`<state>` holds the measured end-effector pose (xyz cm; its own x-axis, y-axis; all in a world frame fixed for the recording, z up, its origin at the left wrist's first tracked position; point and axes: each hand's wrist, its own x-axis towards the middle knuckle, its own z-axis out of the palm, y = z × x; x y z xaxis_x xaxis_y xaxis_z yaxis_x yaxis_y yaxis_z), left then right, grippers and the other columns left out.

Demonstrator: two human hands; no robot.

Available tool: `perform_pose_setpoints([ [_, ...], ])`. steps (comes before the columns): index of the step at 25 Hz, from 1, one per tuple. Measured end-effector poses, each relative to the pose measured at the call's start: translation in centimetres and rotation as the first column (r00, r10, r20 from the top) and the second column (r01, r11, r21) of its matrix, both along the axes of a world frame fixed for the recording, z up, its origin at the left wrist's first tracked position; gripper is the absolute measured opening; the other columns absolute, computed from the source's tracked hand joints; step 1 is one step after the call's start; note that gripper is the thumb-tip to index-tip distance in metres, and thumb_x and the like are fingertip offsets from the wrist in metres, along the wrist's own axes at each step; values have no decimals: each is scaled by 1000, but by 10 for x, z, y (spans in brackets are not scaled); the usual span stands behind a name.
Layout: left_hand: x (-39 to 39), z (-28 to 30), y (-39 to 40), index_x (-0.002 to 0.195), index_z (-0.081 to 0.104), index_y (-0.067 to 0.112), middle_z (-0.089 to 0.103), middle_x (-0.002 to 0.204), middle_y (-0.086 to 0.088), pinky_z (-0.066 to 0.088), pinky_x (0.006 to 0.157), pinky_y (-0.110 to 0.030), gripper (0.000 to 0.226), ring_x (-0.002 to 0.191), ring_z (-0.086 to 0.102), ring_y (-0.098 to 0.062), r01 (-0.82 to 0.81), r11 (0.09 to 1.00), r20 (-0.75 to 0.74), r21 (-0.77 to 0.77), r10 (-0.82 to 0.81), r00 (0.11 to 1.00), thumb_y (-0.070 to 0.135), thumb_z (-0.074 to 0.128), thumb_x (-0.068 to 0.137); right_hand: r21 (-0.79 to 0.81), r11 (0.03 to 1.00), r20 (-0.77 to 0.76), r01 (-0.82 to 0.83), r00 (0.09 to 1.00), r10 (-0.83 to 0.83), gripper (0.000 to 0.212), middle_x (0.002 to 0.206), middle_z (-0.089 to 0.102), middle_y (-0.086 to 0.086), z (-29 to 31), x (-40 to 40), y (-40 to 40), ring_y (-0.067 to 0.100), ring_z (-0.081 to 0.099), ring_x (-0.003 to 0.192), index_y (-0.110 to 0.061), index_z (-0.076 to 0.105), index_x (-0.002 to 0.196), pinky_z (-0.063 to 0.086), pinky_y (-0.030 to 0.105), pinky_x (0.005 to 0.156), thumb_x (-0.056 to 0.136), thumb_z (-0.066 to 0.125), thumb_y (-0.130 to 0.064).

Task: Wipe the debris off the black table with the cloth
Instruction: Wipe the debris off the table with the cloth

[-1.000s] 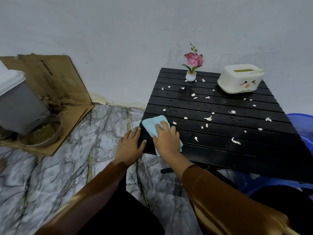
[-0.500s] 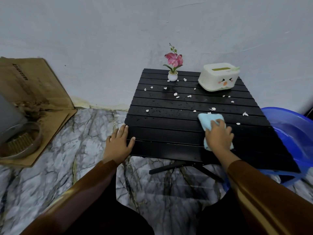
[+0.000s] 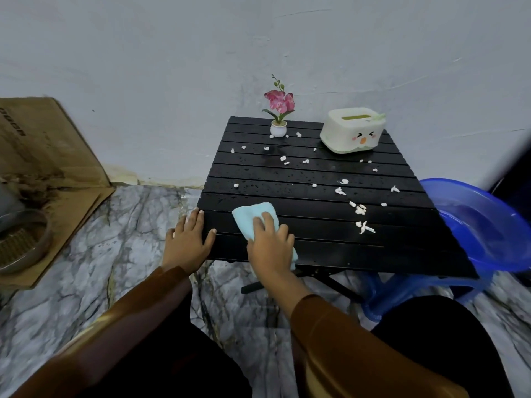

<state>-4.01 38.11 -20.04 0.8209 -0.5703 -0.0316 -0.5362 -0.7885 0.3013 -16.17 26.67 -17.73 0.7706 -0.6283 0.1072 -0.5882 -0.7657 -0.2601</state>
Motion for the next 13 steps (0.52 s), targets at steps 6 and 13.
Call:
perform_pose_setpoints([
  [6, 3, 0, 1, 151, 16, 17, 14, 161, -1, 17, 117, -46, 60, 148, 13, -25, 20, 1000, 4, 3, -20, 1000, 44, 29, 98, -54, 970, -11, 237, 971, -238, 48, 151, 30, -2, -1, -58, -90, 32, 41, 116, -21, 39, 137, 35, 39, 94, 91, 48, -26],
  [13, 10, 2, 6, 151, 16, 18, 15, 161, 0, 17, 117, -45, 62, 148, 13, -24, 53, 998, 13, 25, -53, 999, 47, 29, 98, 17, 906, 35, 422, 906, -423, 39, 144, 39, 8, 19, -70, -141, 38, 40, 116, -10, 51, 127, 34, 43, 96, 88, 51, -19],
])
